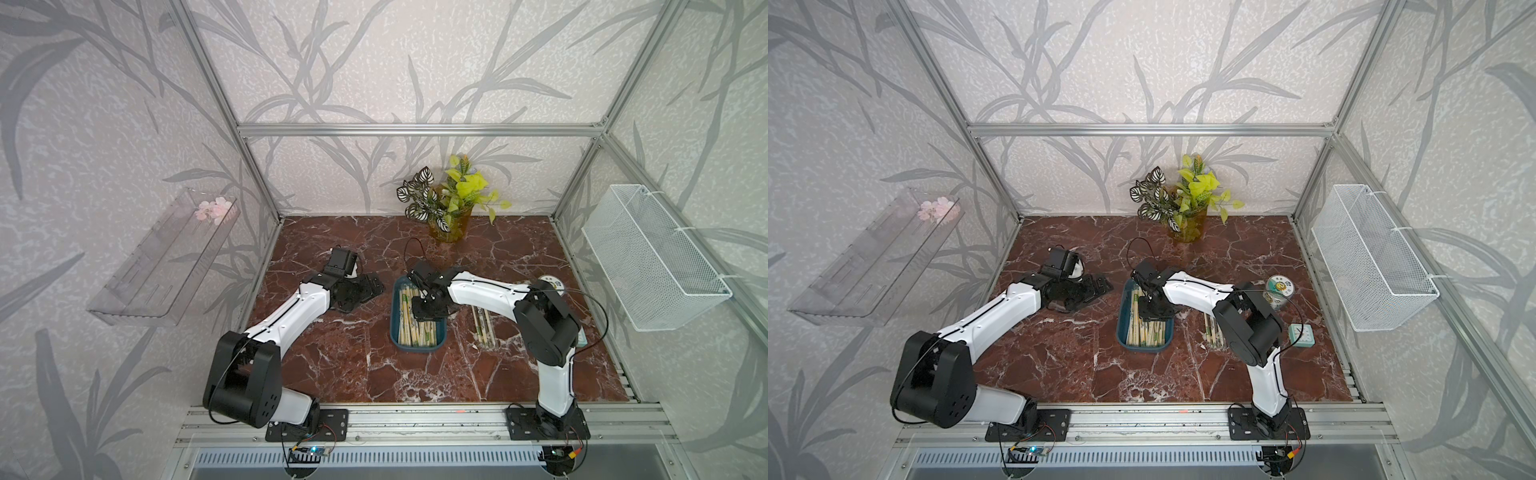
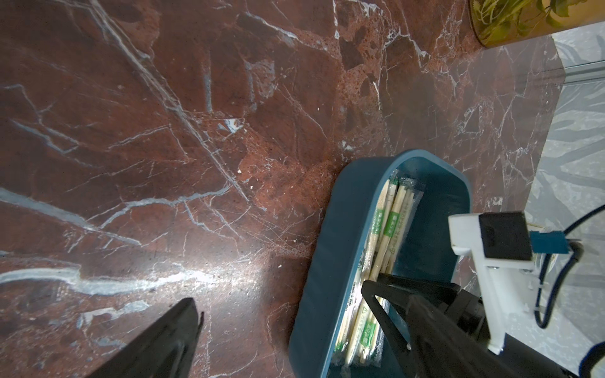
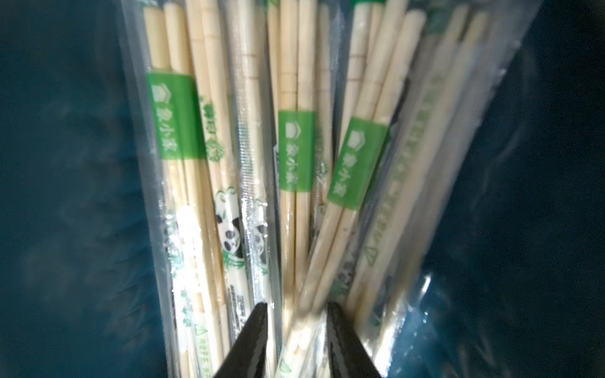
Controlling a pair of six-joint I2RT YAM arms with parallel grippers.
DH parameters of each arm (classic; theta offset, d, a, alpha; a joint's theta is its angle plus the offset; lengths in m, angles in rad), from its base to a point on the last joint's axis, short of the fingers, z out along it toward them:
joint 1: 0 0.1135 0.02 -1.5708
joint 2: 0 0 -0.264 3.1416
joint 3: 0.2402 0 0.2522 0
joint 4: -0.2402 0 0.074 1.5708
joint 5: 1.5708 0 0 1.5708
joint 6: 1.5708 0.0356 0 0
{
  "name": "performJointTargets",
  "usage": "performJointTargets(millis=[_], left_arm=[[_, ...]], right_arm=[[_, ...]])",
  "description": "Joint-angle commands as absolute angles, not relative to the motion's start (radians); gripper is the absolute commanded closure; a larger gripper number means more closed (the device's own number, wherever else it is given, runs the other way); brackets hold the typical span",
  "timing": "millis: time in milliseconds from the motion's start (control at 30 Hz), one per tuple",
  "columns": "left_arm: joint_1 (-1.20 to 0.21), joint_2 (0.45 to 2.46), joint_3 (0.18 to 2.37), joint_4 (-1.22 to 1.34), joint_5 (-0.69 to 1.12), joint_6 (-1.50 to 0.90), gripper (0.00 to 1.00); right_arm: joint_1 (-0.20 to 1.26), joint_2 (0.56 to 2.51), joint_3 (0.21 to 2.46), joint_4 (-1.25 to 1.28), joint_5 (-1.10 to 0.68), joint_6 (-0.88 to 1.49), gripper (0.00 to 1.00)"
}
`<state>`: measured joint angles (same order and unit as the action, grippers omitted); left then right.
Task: Take the paired disposable chopsticks out of the storage box
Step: Pick up the paired disposable chopsticks from the storage box.
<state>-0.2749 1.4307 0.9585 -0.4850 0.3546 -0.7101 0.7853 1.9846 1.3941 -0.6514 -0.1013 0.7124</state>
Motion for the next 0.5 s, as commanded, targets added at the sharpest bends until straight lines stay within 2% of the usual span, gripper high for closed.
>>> performJointTargets(millis=[0,233,467], left_arm=[[-0.268,1.416,0.948,-0.482,0.370,-0.692,0.00],[-0.263,1.419,0.946,-0.479,0.377,-0.691,0.00],[-0.260,1.416,0.942,-0.477,0.380,-0.690,0.00]], right_arm=[[0.789,2.006,1.411,-0.663,-0.098,0.728,0.67],[0.789,2.026,1.421,-0.662,-0.102,0.730,0.70],[0.788,2.025,1.425,-0.660,-0.106,0.729,0.79]])
